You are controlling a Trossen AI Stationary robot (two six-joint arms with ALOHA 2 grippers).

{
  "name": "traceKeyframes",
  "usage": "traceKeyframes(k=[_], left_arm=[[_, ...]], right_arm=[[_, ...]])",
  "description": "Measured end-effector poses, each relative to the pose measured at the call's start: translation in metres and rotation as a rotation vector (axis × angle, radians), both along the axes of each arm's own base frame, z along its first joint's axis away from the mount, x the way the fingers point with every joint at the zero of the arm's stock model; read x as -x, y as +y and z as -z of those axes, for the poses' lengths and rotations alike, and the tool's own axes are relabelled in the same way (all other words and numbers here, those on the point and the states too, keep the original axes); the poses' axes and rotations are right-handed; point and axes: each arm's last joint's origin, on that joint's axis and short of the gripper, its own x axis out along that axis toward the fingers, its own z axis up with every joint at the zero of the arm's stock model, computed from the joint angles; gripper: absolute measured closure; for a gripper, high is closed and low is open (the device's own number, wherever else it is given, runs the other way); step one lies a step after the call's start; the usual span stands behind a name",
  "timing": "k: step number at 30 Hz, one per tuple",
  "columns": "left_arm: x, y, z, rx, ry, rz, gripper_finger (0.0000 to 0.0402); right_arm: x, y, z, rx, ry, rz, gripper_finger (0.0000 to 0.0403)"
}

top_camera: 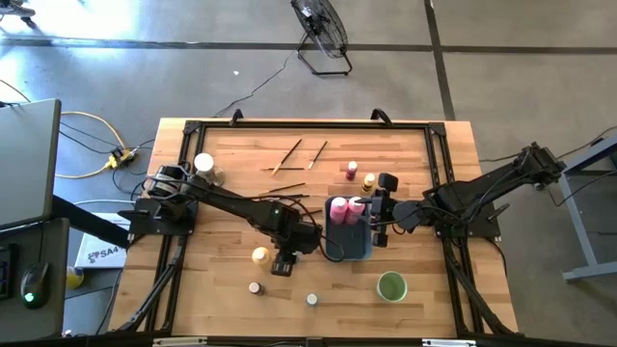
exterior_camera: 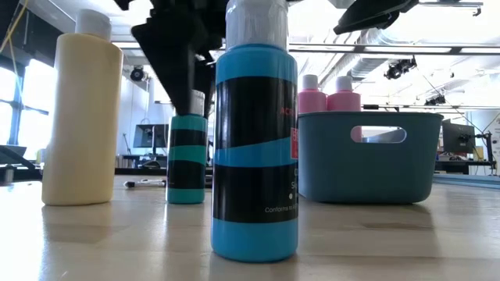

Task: Pick & Place Paint Supplies
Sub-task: Move the small blue and black paint bottle to the center of the table

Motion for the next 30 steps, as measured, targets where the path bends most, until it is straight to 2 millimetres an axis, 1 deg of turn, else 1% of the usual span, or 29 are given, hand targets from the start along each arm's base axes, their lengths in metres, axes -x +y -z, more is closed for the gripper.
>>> traceKeyframes(k=[11,13,18,20,30], left_arm=[[0.0,0.0006,0.0,-0.019,-0.003,-0.006,0.0221],[-0.0001,0.0006,0.0,-0.019,-0.003,-0.006,0.023],[-0.0005,0.001,-0.0017,-0.023,-0.014,-0.009,0.027],[-0.0005,0.0008,-0.0017,-0.023,-0.014,-0.009,0.0278],[-0.0012,0.0031,-0.0016,-0.103,-0.036,-0.036,0.0263]], right_arm=[[0.0,0.0,0.0,0.0,0.0,0.0,0.0241],[0.0,0.0,0.0,0.0,0.0,0.0,0.0241],[0.0,0.0,0.0,0.0,0.0,0.0,0.0241],[0.0,0.0,0.0,0.0,0.0,0.0,0.0241],[0.0,0.0,0.0,-0.001,0.0,0.0,0.0241]])
